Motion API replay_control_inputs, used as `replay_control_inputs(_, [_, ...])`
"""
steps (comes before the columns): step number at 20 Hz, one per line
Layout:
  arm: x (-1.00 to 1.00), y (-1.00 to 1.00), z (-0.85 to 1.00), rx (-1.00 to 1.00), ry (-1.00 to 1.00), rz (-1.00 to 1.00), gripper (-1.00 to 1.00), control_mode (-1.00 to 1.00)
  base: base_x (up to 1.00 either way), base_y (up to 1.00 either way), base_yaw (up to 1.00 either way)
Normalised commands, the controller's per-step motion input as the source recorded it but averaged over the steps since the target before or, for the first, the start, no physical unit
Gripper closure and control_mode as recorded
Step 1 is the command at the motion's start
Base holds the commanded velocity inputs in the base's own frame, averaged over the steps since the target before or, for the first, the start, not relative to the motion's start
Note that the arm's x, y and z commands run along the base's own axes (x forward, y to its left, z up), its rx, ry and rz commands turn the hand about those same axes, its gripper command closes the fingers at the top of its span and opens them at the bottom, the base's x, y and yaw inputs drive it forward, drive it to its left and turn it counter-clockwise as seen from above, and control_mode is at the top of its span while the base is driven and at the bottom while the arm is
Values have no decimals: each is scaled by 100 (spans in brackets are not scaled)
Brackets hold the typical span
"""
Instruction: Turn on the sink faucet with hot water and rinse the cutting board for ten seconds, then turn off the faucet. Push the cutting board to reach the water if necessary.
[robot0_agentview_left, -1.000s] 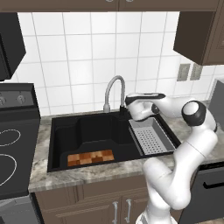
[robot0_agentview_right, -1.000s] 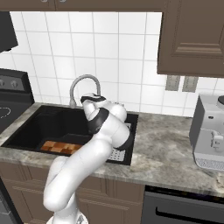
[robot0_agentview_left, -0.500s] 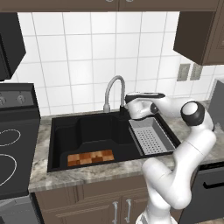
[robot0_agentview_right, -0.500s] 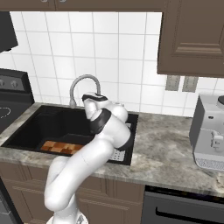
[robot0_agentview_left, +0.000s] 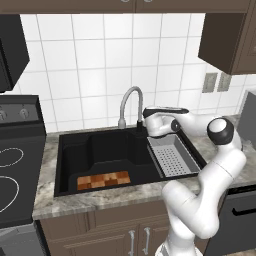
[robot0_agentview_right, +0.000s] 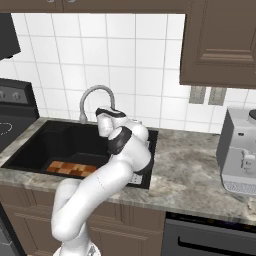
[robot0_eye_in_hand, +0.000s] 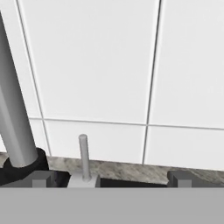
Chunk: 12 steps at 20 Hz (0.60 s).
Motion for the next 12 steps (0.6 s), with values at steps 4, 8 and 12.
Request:
replay_control_inputs(4, [8,0,-6,0,0,0,-100,-100,0,0,0])
replay_control_inputs(8, [9,0,-4,0,0,0,-100,-100,0,0,0])
replay_control_inputs(12, [11,0,-3,0,0,0,-100,-100,0,0,0])
